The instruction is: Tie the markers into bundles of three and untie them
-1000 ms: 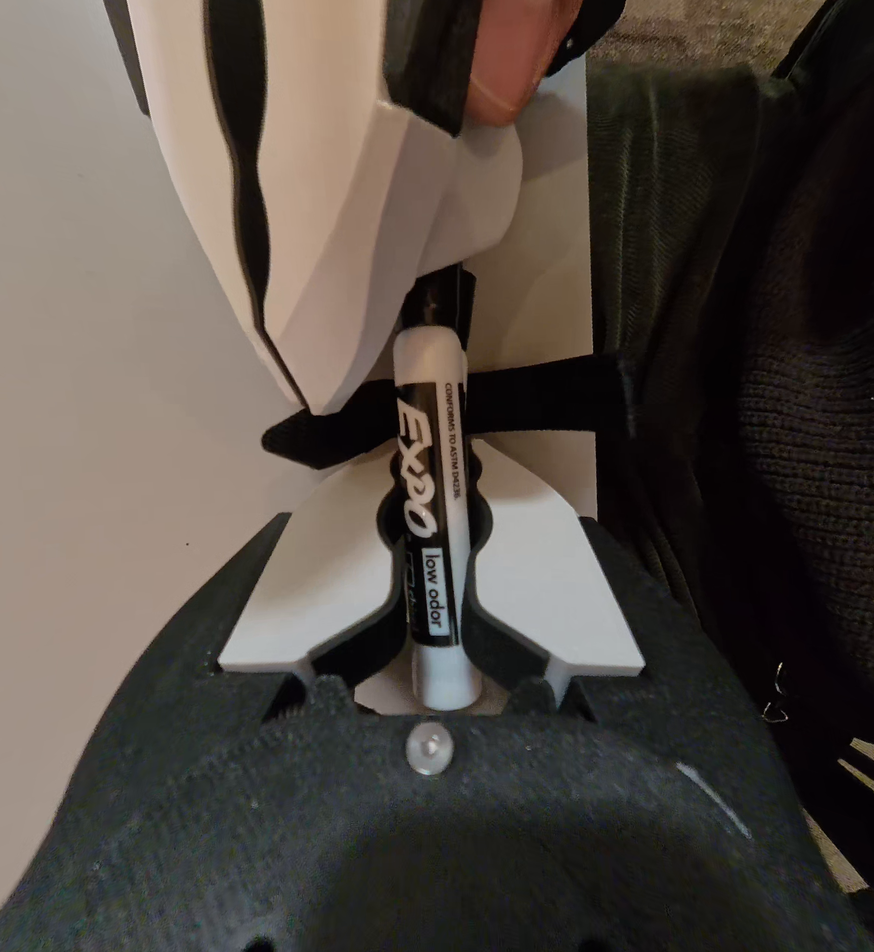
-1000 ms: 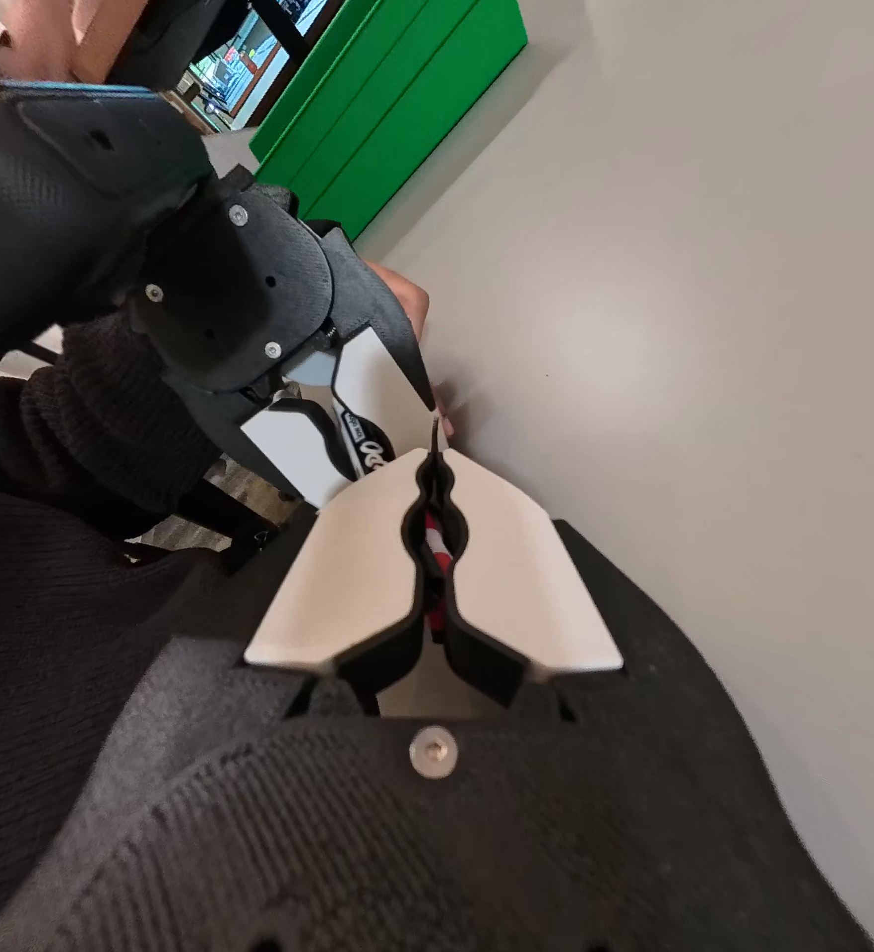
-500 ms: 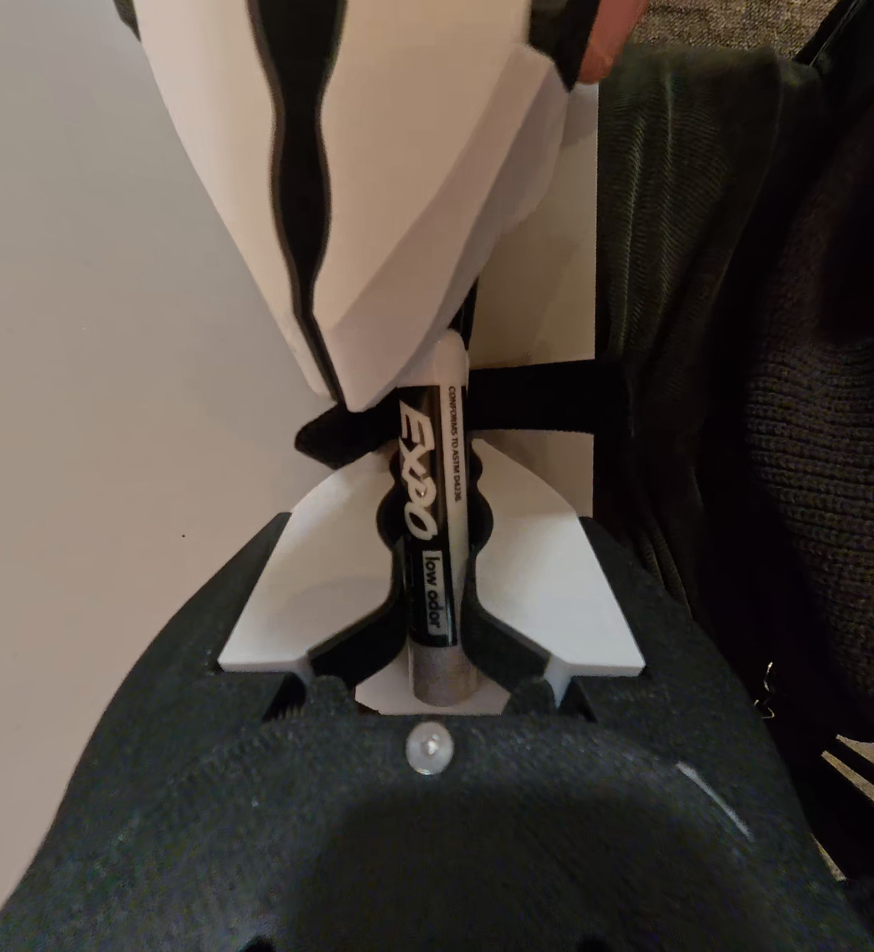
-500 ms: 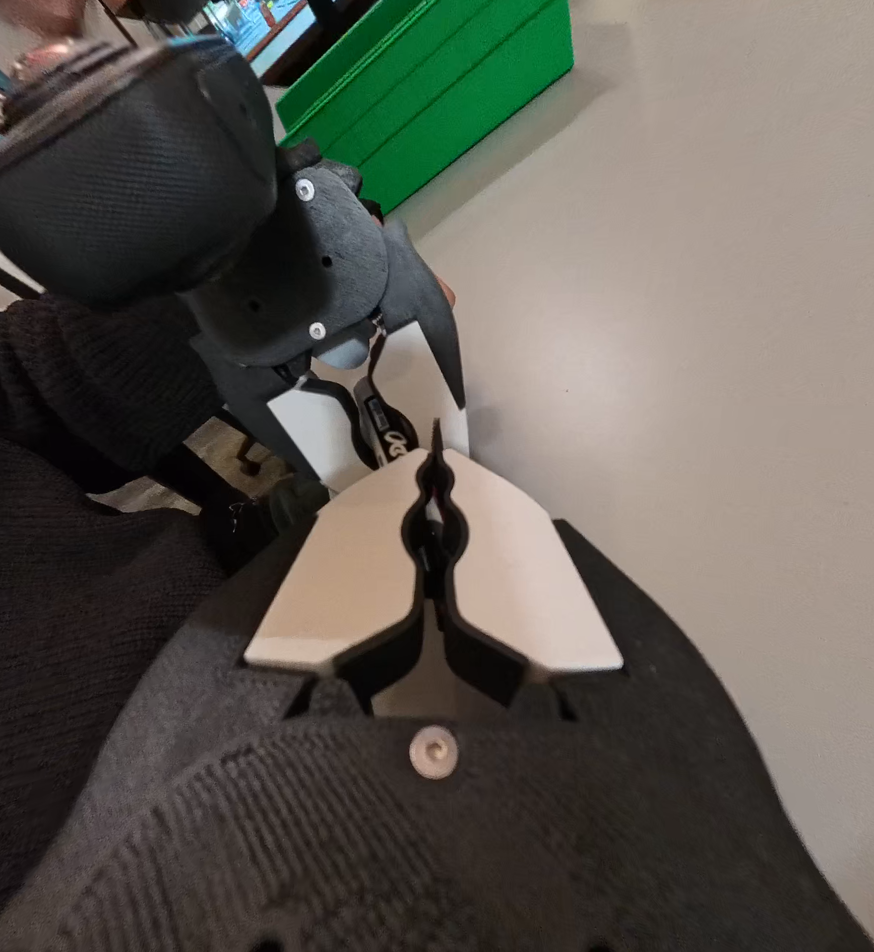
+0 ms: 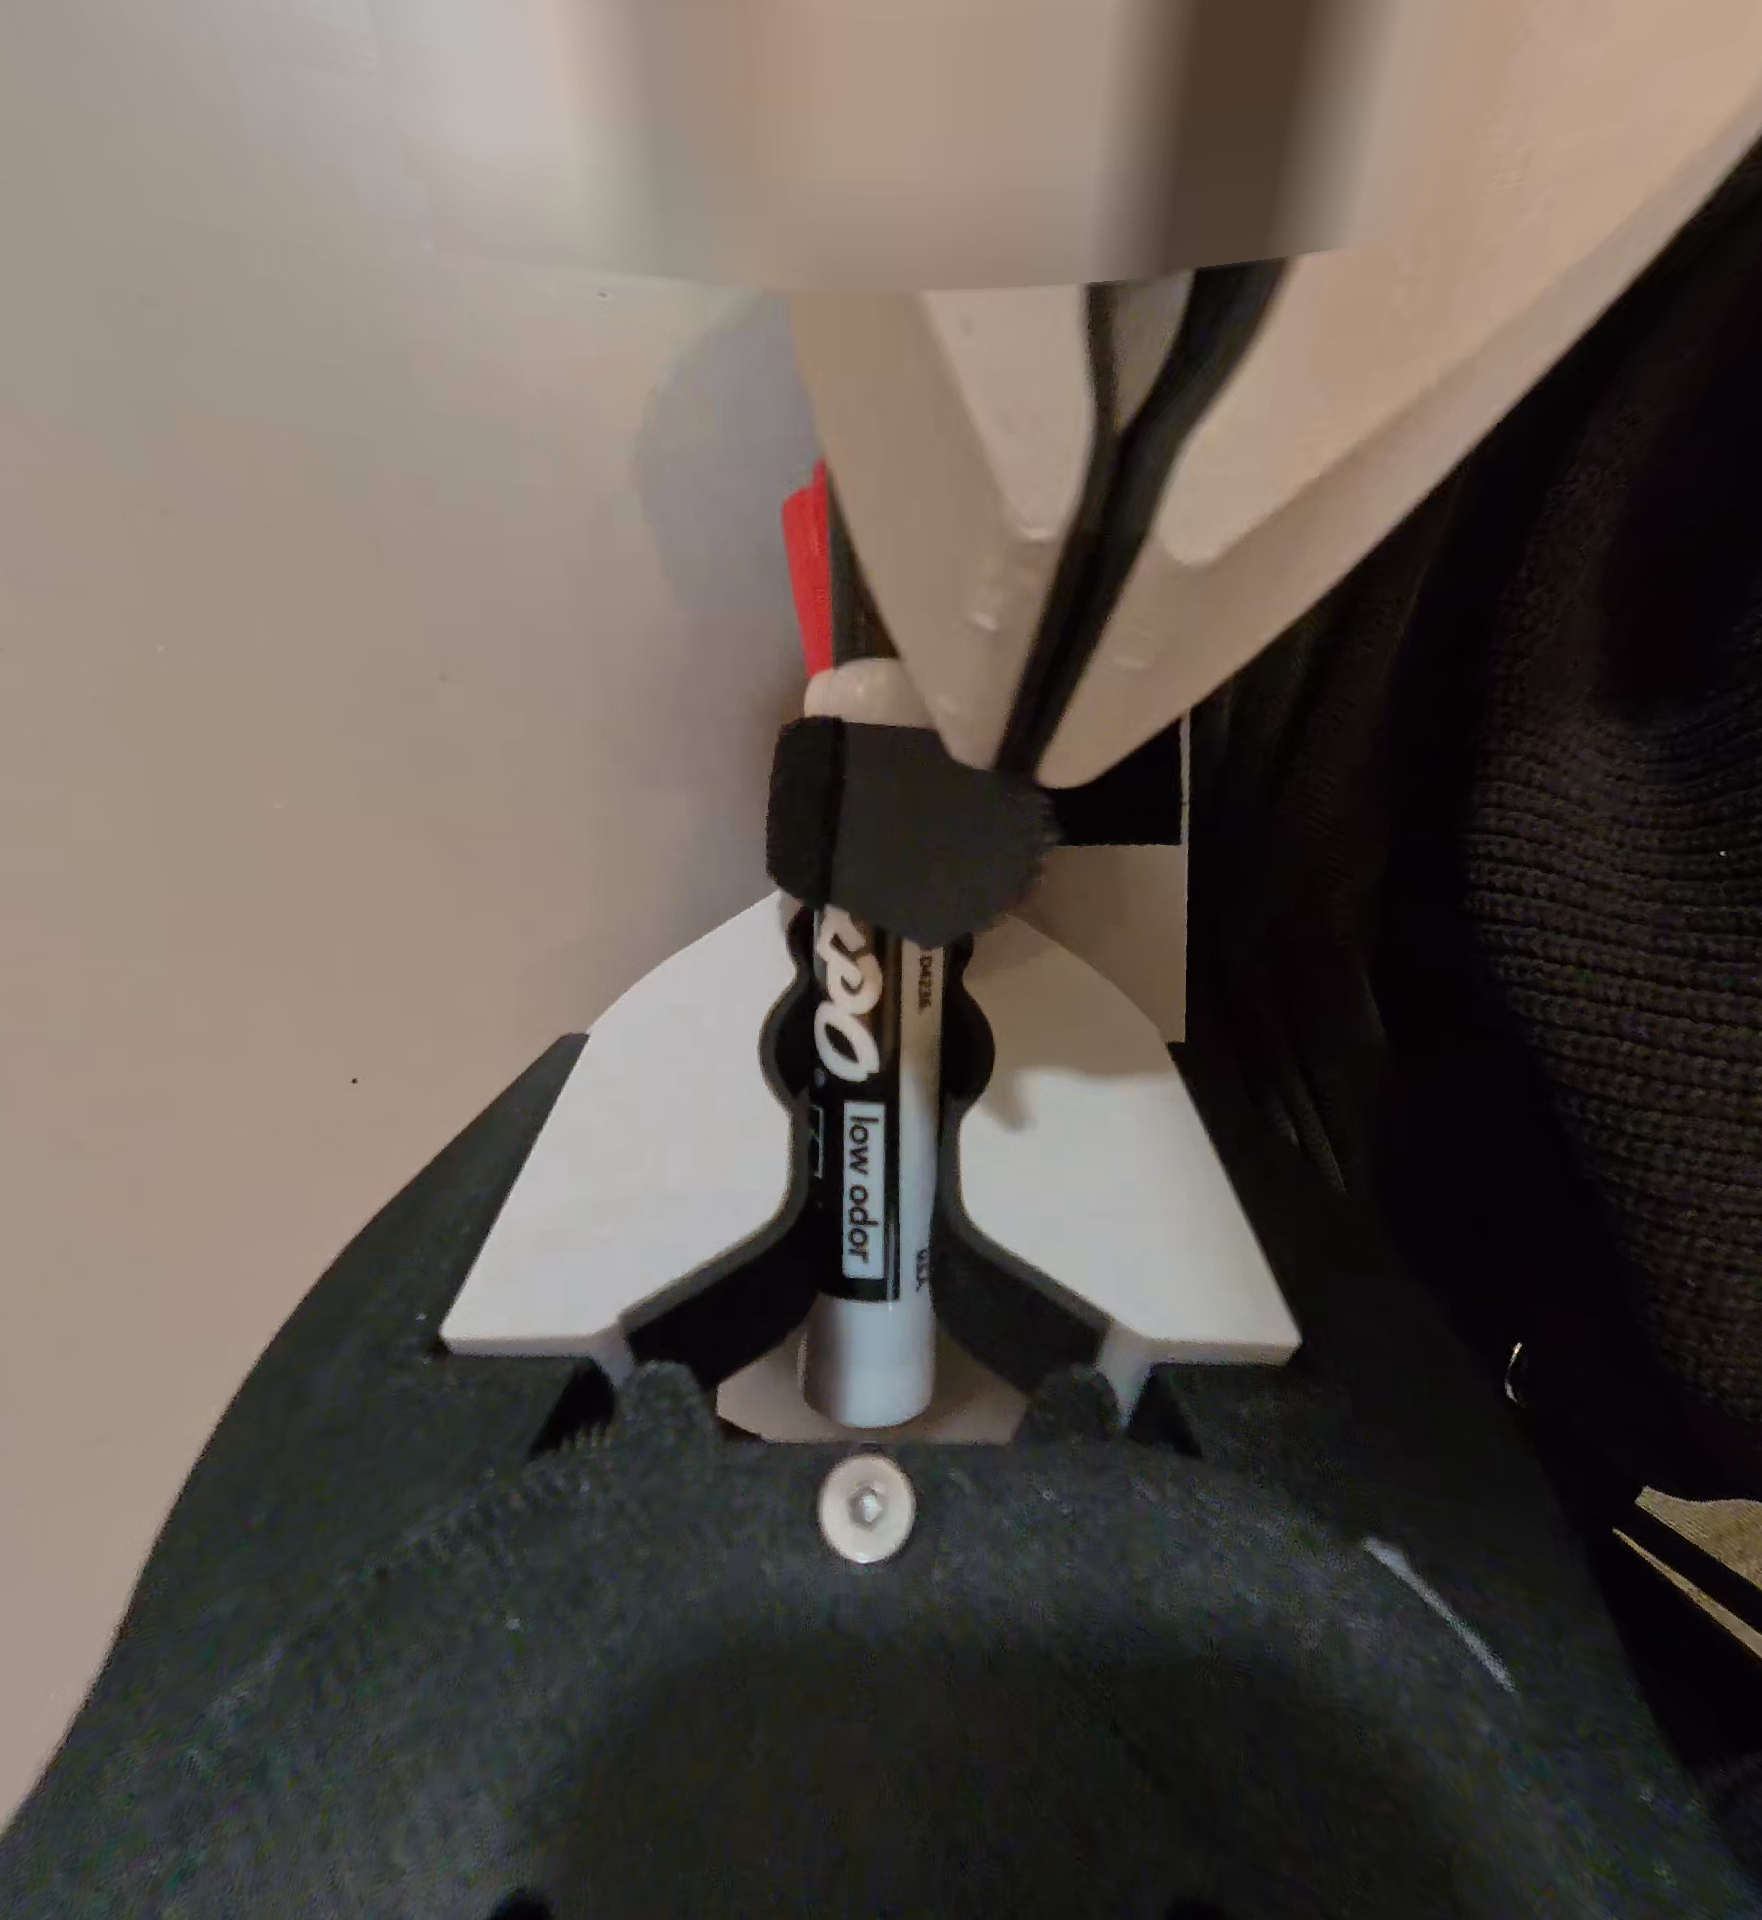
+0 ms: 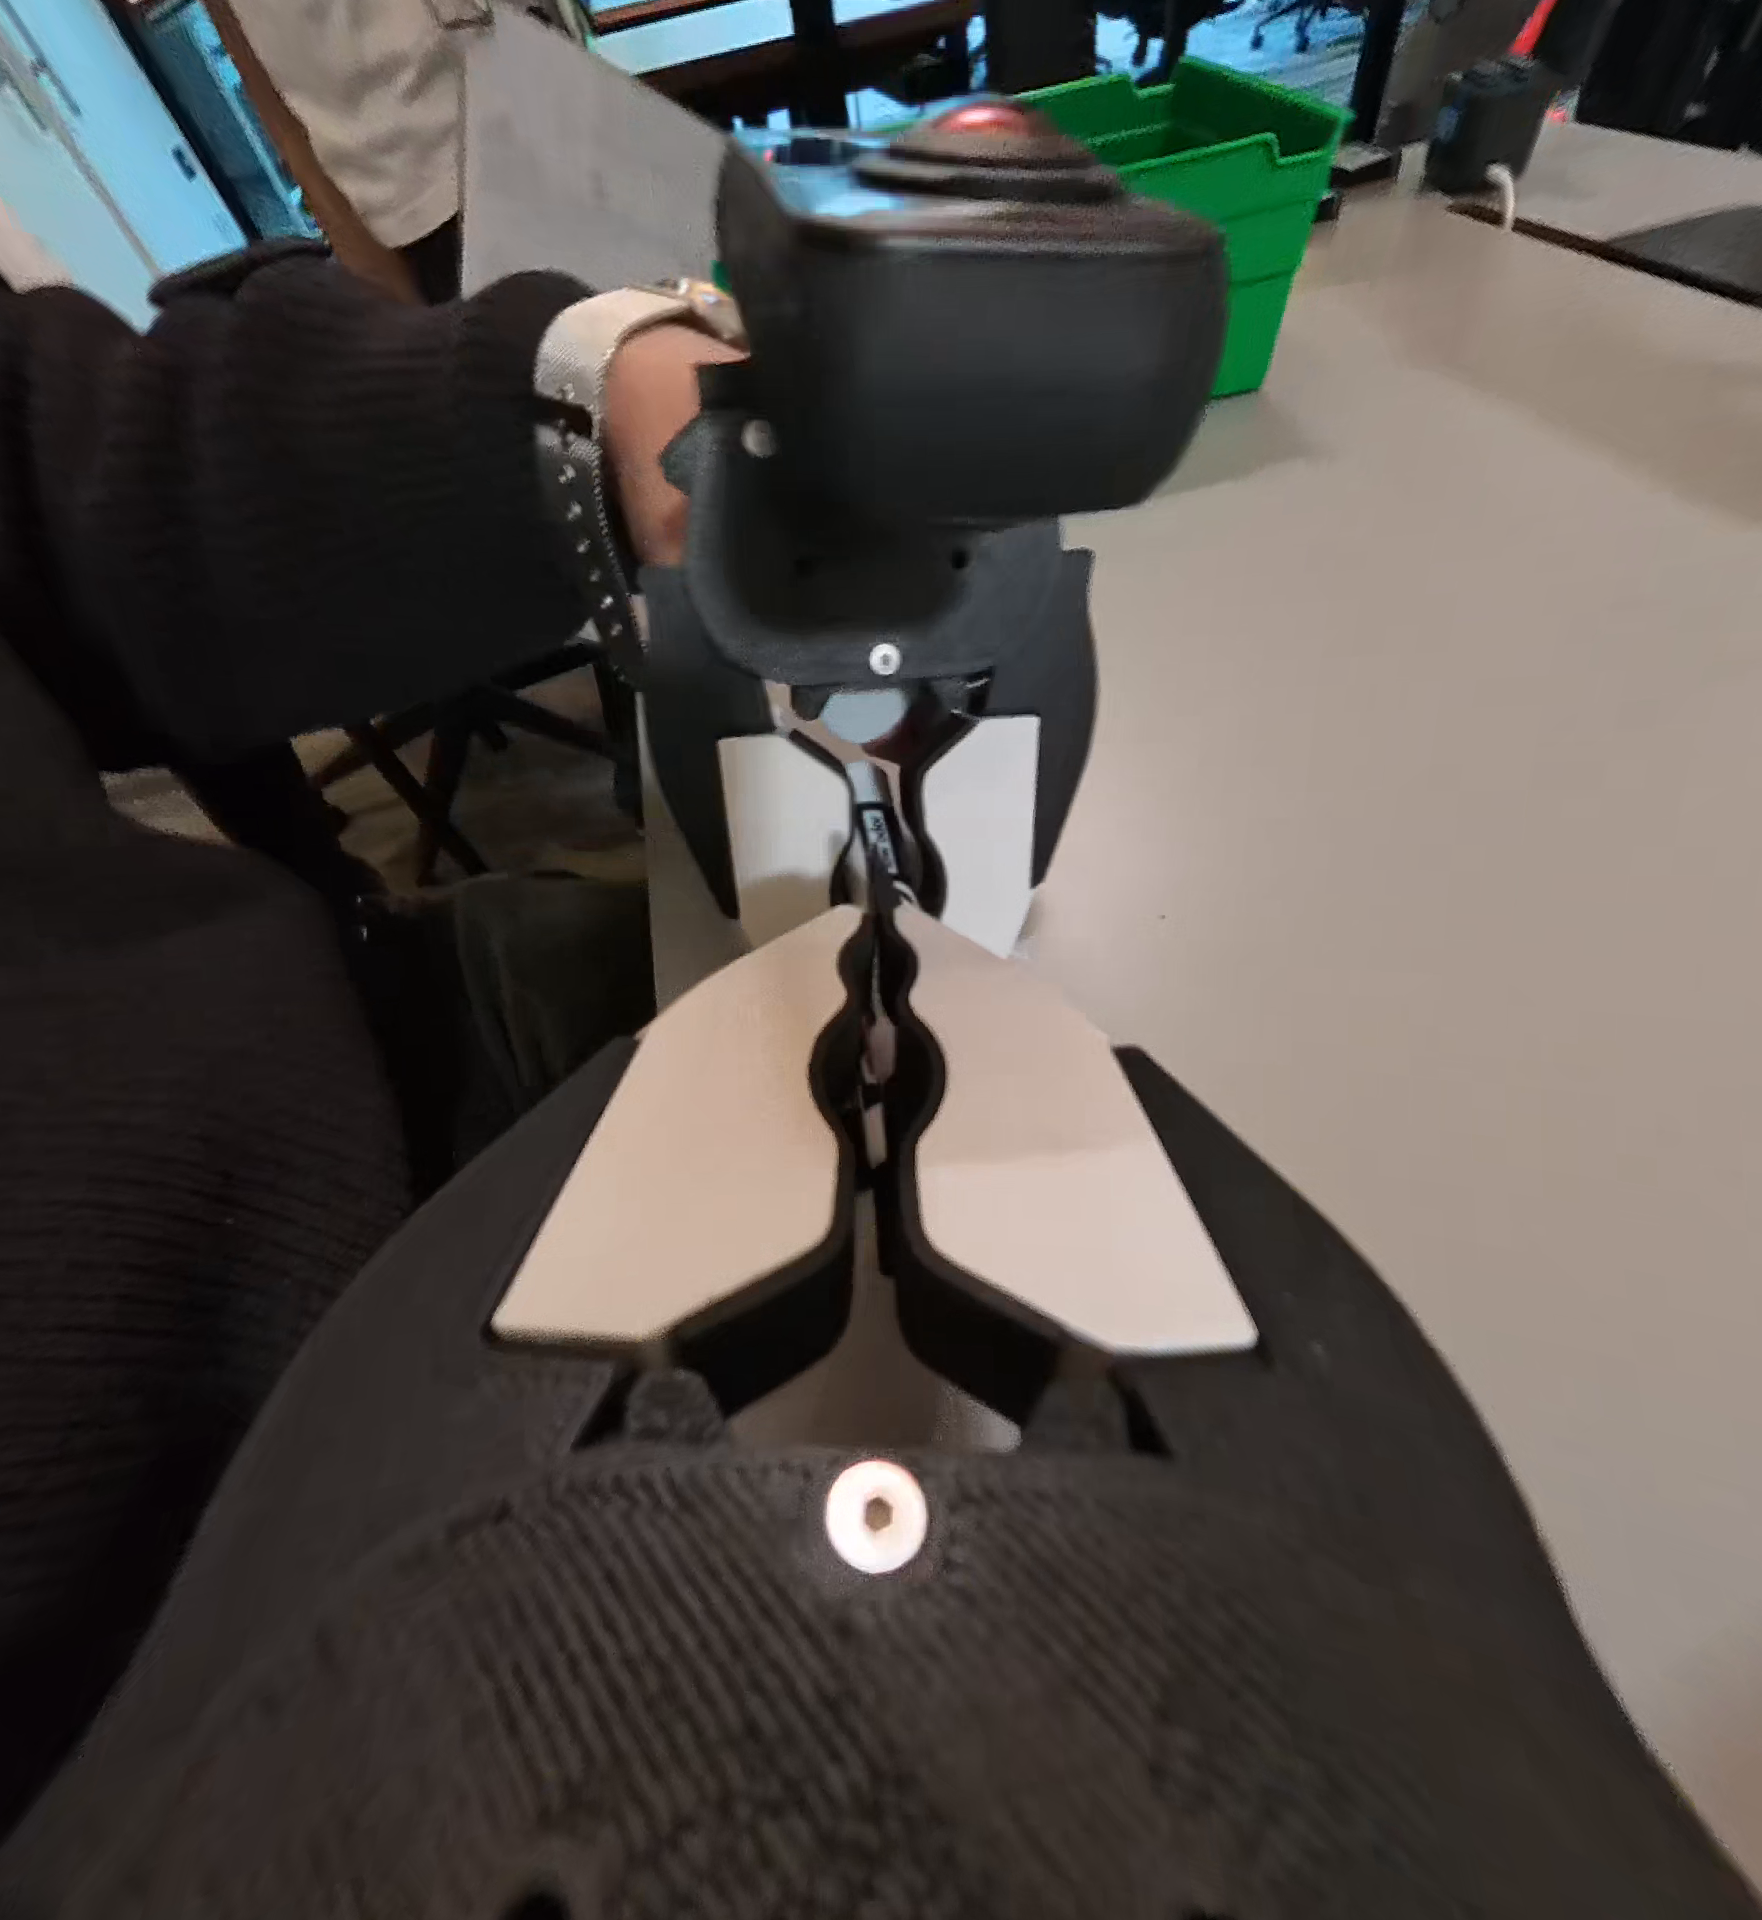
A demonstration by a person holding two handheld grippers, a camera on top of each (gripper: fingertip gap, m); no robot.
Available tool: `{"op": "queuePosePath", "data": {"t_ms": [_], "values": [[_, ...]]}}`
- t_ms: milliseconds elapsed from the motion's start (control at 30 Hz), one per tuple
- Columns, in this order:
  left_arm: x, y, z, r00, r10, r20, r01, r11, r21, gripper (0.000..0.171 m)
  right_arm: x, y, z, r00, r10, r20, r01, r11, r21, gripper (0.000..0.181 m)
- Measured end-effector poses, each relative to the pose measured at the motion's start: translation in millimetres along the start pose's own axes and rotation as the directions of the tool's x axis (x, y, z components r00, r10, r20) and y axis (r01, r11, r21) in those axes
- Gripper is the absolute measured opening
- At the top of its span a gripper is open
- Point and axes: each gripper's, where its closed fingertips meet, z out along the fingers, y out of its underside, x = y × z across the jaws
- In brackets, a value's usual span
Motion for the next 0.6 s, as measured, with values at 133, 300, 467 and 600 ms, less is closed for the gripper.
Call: {"op": "queuePosePath", "data": {"t_ms": [133, 300, 467, 600], "values": [[0, 0, 0, 1.000, 0.001, 0.002, -0.001, 1.000, -0.001, 0.022, -4, 2, 0, 0.990, -0.136, -0.046, 0.136, 0.991, -0.013, 0.002], [0, 0, 0, 1.000, -0.006, -0.006, 0.006, 1.000, 0.010, 0.021, -17, 0, -3, 0.945, -0.315, -0.085, 0.314, 0.949, -0.030, 0.034], [0, 0, 0, 1.000, -0.011, -0.012, 0.011, 1.000, 0.018, 0.021, -13, 10, -13, 0.818, -0.532, -0.218, 0.509, 0.847, -0.155, 0.064], [0, 0, 0, 1.000, -0.019, -0.022, 0.019, 0.999, 0.026, 0.021, -21, 39, -10, 0.819, -0.548, -0.170, 0.497, 0.825, -0.268, 0.089]]}}
